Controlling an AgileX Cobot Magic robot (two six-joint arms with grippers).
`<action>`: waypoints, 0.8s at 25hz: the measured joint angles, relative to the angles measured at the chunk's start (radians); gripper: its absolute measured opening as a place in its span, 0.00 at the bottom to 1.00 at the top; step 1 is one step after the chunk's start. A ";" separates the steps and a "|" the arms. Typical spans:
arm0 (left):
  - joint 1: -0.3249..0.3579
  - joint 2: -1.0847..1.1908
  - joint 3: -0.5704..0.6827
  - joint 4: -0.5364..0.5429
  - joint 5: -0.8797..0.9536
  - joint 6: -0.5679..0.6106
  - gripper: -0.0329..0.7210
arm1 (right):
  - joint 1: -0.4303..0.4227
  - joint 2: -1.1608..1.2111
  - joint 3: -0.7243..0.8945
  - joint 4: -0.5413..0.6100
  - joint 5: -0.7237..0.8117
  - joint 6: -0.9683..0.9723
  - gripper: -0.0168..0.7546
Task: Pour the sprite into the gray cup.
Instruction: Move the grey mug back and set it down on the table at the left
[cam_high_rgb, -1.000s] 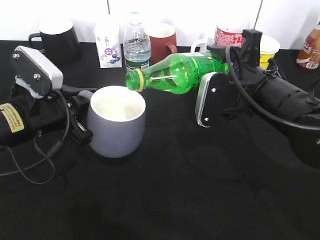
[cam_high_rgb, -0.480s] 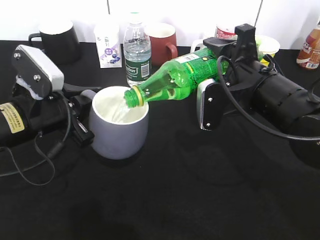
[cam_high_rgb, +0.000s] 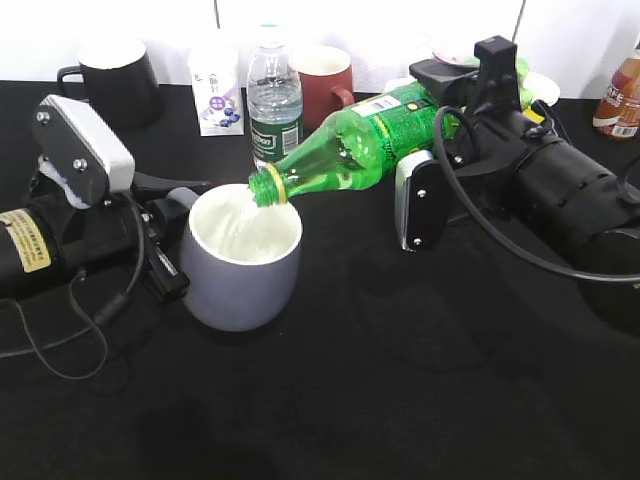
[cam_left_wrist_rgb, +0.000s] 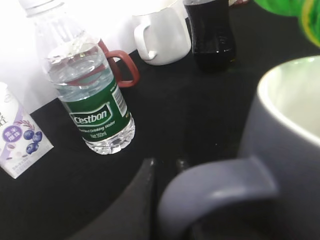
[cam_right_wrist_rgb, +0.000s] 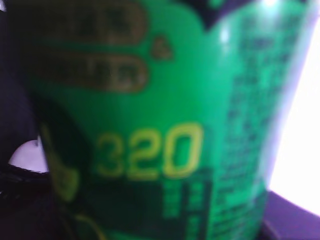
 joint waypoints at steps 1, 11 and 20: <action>0.000 0.004 0.000 0.000 0.001 0.000 0.14 | 0.000 0.000 0.000 0.000 -0.001 0.000 0.55; 0.000 0.004 0.000 -0.007 0.001 0.001 0.14 | 0.000 0.000 -0.001 0.000 -0.010 0.183 0.55; 0.000 0.004 0.001 -0.225 -0.076 0.002 0.14 | 0.000 0.014 -0.001 0.006 0.002 1.276 0.55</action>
